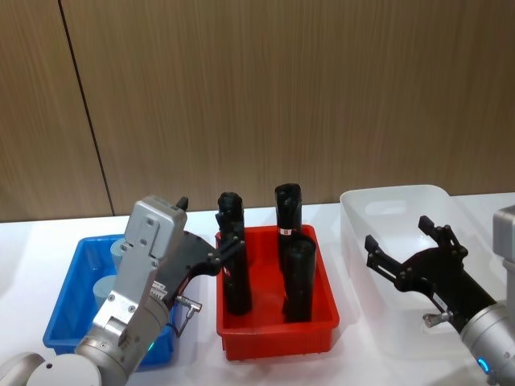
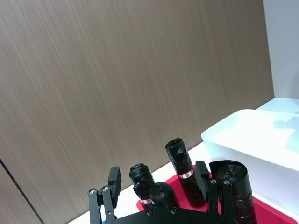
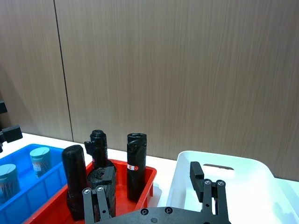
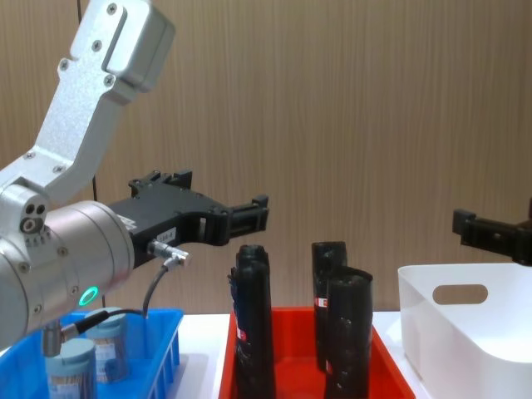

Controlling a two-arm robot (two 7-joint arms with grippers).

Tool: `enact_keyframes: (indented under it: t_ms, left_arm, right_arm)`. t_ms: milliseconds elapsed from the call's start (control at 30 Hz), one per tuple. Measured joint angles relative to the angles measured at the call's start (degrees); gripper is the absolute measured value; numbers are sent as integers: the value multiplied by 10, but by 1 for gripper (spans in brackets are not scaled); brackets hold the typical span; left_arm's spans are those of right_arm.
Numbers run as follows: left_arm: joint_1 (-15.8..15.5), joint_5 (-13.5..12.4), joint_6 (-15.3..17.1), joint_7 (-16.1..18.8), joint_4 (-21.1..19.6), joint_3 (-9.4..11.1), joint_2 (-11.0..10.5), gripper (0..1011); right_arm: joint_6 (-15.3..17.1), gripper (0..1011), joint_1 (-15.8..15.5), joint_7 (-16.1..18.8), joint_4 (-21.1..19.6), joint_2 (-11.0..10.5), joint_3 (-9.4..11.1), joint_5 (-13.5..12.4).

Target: Pick the cotton swabs from the blue box and place them into the white box.

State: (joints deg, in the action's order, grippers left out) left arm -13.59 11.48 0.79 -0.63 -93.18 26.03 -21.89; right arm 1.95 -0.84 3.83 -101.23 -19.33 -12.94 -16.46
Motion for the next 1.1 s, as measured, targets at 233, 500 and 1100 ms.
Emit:
enact_keyframes:
  t_ms: [233, 500, 1100]
  left_arm:
    - [0, 0, 0, 0, 0, 0, 0, 1004]
    - [1, 2, 2, -1, 0, -3, -2, 1004]
    - [30, 54, 48, 49, -20, -29, -34, 1004]
  right_arm:
    - [0, 1002, 0, 0, 0, 0, 0, 0]
    - [0, 1001, 0, 0, 0, 0, 0, 0]
    - [0, 1001, 0, 0, 0, 0, 0, 0]
